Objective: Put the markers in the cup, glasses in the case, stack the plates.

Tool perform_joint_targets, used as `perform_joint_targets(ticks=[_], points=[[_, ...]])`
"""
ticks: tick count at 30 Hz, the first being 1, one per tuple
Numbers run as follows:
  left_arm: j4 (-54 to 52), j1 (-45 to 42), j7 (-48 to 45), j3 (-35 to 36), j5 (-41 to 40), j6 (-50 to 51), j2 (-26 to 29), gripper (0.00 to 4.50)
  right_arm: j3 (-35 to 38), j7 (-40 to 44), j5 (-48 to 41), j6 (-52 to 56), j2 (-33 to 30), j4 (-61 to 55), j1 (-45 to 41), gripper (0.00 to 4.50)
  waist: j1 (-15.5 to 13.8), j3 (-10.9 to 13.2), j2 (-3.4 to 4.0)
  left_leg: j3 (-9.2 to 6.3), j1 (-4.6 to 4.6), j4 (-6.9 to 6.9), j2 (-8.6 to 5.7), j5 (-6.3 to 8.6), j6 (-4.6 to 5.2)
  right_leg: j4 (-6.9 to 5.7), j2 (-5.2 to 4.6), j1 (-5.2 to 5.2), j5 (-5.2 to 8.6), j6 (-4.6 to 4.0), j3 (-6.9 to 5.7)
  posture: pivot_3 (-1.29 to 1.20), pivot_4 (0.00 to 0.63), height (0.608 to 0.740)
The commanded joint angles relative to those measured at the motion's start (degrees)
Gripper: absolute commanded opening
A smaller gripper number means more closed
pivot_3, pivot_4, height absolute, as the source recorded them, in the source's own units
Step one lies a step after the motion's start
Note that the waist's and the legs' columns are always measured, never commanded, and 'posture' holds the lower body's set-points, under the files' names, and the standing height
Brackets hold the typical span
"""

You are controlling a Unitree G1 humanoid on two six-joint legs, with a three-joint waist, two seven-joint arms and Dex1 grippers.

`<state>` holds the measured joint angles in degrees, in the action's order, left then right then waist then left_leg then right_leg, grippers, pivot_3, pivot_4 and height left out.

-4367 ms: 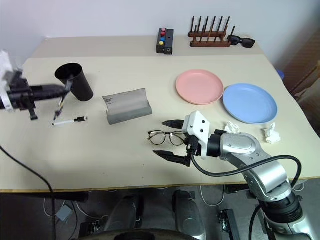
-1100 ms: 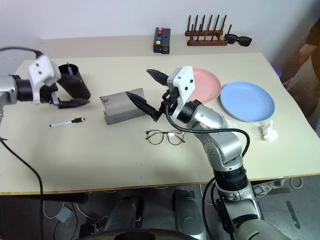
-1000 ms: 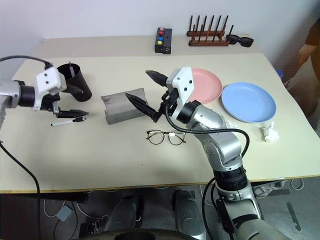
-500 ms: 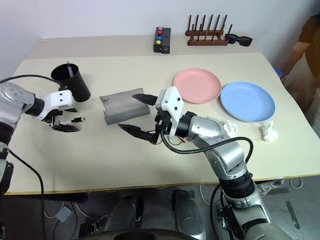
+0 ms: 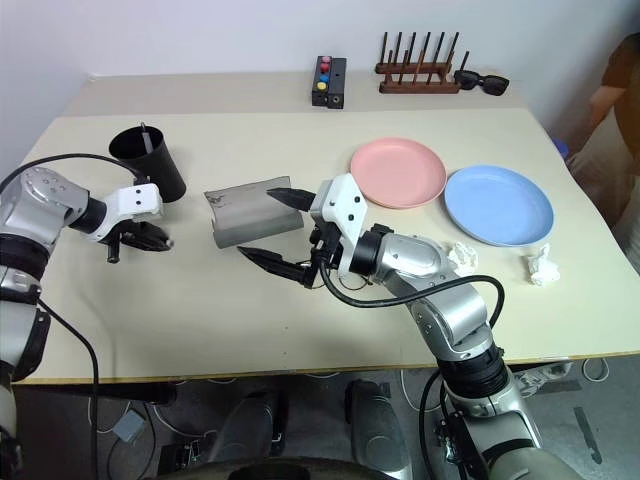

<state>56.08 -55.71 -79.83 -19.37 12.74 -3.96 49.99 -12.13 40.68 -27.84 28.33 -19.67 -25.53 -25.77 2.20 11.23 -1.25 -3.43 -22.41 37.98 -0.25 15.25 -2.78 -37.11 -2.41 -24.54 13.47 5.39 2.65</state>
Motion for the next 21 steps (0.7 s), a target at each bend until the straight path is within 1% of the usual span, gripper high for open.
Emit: perform_joint_targets(ticks=[1,4,6,9,11,13,15,18,19,21], points=[[-0.2,0.8,0.5,0.1,1.5,0.0,0.4,0.05,0.2,0.1,-0.6,-0.4,0.2,-2.0,-0.2,4.5,0.0,0.0,0.0,0.0,0.0,0.0,0.0,0.0,0.0,0.0,0.0,0.0,0.0,0.0,0.0,0.0,0.15,0.735],[-1.5,1.2,1.8,0.8,1.5,-1.0,1.1,0.05,0.1,0.3,-0.6,-0.3,0.2,-1.9,-0.1,4.5,0.0,0.0,0.0,0.0,0.0,0.0,0.0,0.0,0.0,0.0,0.0,0.0,0.0,0.0,0.0,0.0,0.15,0.735],[-3.6,1.5,0.7,2.1,-0.1,-1.1,1.7,0.05,0.1,0.4,-0.5,-0.3,0.1,-2.0,-0.1,4.5,0.1,0.0,0.0,0.0,0.0,0.0,0.0,0.0,0.0,-0.01,0.0,0.0,0.0,0.0,0.0,0.0,0.15,0.735],[-8.7,1.5,-1.1,7.1,-6.3,3.6,1.0,0.05,0.2,0.5,-0.1,-0.8,-0.1,-1.9,-0.2,4.5,0.1,0.0,-0.03,-0.01,-0.02,0.0,0.01,0.0,0.0,0.0,0.0,-0.01,0.0,0.0,0.0,0.0,0.15,0.735],[-13.7,1.5,-1.5,12.3,-12.5,7.9,0.2,0.05,0.6,-0.1,1.3,-2.1,0.0,-1.3,-1.3,4.5,0.1,0.0,-0.04,-0.04,-0.1,0.0,0.02,0.0,0.0,0.04,-0.01,-0.04,0.0,0.01,-0.02,0.0,0.15,0.735],[-18.6,1.6,1.0,18.1,-18.3,11.0,-1.2,0.05,0.2,-0.5,3.9,-4.1,-0.2,-0.4,-2.9,4.5,0.1,0.0,-0.04,-0.03,-0.12,0.0,0.01,0.0,0.0,0.06,-0.07,-0.05,0.0,0.02,-0.03,0.0,0.15,0.735],[-22.0,1.7,4.0,22.0,-21.6,14.6,-2.1,0.05,-0.1,-0.5,5.2,-5.1,-0.1,0.2,-3.6,4.5,0.2,0.0,-0.04,-0.02,-0.12,0.0,0.0,0.0,0.0,0.06,-0.11,-0.05,-0.01,0.03,-0.02,0.0,0.15,0.735],[-27.1,0.0,11.7,30.3,-28.5,19.9,-3.9,0.05,-0.3,-0.4,5.1,-5.4,0.9,0.7,-3.9,4.5,0.4,0.0,-0.04,-0.03,-0.07,-0.01,0.0,0.0,0.0,0.02,-0.06,-0.05,-0.01,0.04,-0.03,0.0,0.15,0.735],[-28.1,-0.5,13.7,32.0,-29.9,21.5,-4.2,0.05,-0.4,-0.2,5.2,-5.4,1.1,0.7,-3.8,4.5,0.4,0.0,-0.04,-0.05,-0.08,-0.02,0.02,0.0,0.0,0.01,-0.03,-0.07,-0.01,0.03,-0.03,0.0,0.15,0.735],[-28.3,-2.1,19.5,35.2,-31.1,20.7,-5.2,0.05,-0.7,0.2,5.2,-5.6,1.3,0.9,-3.8,4.5,0.4,0.0,-0.04,-0.06,-0.07,-0.02,0.02,0.0,0.0,0.0,-0.02,-0.08,-0.02,0.03,-0.04,0.0,0.15,0.735]])
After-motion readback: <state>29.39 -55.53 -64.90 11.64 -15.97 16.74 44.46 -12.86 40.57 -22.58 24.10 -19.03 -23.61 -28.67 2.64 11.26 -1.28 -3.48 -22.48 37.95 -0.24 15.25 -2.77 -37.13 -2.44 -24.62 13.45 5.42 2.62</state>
